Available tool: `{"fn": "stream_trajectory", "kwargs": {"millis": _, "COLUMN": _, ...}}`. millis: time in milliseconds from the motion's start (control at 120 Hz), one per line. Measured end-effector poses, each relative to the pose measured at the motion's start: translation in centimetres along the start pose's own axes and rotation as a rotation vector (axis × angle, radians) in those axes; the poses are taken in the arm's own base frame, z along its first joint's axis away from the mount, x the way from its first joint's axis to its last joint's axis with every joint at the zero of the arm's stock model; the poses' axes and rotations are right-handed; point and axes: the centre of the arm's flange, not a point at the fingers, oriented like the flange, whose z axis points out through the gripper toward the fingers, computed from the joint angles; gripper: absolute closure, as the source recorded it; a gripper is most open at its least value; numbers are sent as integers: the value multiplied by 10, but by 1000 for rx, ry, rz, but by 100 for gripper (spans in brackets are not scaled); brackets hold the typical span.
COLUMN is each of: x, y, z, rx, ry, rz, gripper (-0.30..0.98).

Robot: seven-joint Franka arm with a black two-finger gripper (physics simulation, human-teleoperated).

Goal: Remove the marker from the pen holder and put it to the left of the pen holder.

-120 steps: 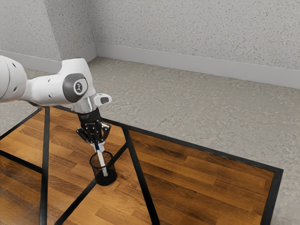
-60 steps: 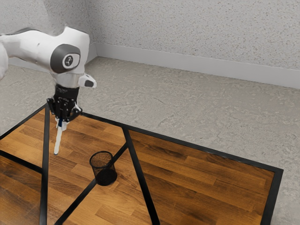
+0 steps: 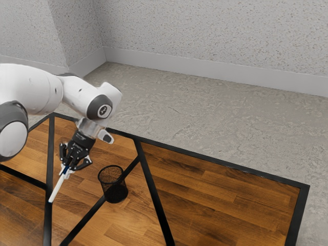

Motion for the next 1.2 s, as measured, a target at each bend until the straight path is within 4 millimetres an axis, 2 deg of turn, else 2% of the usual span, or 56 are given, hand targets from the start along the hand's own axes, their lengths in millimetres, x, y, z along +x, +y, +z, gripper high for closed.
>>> {"fn": "stream_trajectory", "kwargs": {"millis": 233, "x": 14, "y": 7, "z": 12, "rx": -5, "ry": -8, "rz": 45, "gripper": 77}}
{"fn": "stream_trajectory", "kwargs": {"millis": 392, "x": 15, "y": 9, "z": 12, "rx": -21, "ry": 0, "rz": 76, "gripper": 42}}
{"fn": "stream_trajectory", "kwargs": {"millis": 475, "x": 14, "y": 9, "z": 8, "rx": -26, "ry": 9, "rz": 90, "gripper": 28}}
{"fn": "stream_trajectory", "kwargs": {"millis": 500, "x": 13, "y": 9, "z": -2, "rx": -23, "ry": 30, "rz": 94, "gripper": 25}}
{"fn": "stream_trajectory", "kwargs": {"millis": 525, "x": 9, "y": 12, "z": -22, "rx": -16, "ry": 68, "rz": 99, "gripper": 22}}
{"fn": "stream_trajectory", "kwargs": {"millis": 567, "x": -9, "y": 17, "z": -81, "rx": -1, "ry": 179, "rz": 108, "gripper": 18}}
{"fn": "stream_trajectory", "kwargs": {"millis": 600, "x": -41, "y": 13, "z": -135, "rx": -3, "ry": 291, "rz": 110, "gripper": 16}}
{"fn": "stream_trajectory", "kwargs": {"millis": 633, "x": -80, "y": 2, "z": -179, "rx": -25, "ry": 394, "rz": 108, "gripper": 14}}
{"fn": "stream_trajectory", "kwargs": {"millis": 675, "x": -130, "y": -18, "z": -216, "rx": -70, "ry": 506, "rz": 107, "gripper": 11}}
{"fn": "stream_trajectory", "kwargs": {"millis": 708, "x": -159, "y": -30, "z": -232, "rx": -114, "ry": 573, "rz": 111, "gripper": 10}}
{"fn": "stream_trajectory", "kwargs": {"millis": 742, "x": -170, "y": -34, "z": -235, "rx": -158, "ry": 610, "rz": 125, "gripper": 8}}
{"fn": "stream_trajectory", "kwargs": {"millis": 808, "x": -172, "y": -22, "z": -214, "rx": -245, "ry": 632, "rz": 170, "gripper": 6}}
{"fn": "stream_trajectory", "kwargs": {"millis": 850, "x": -173, "y": -17, "z": -209, "rx": -274, "ry": 654, "rz": 181, "gripper": 5}}
{"fn": "stream_trajectory", "kwargs": {"millis": 992, "x": -199, "y": -25, "z": -235, "rx": -304, "ry": 771, "rz": 180, "gripper": 3}}
{"fn": "stream_trajectory", "kwargs": {"millis": 1200, "x": -204, "y": -37, "z": -236, "rx": -318, "ry": 777, "rz": 171, "gripper": 1}}
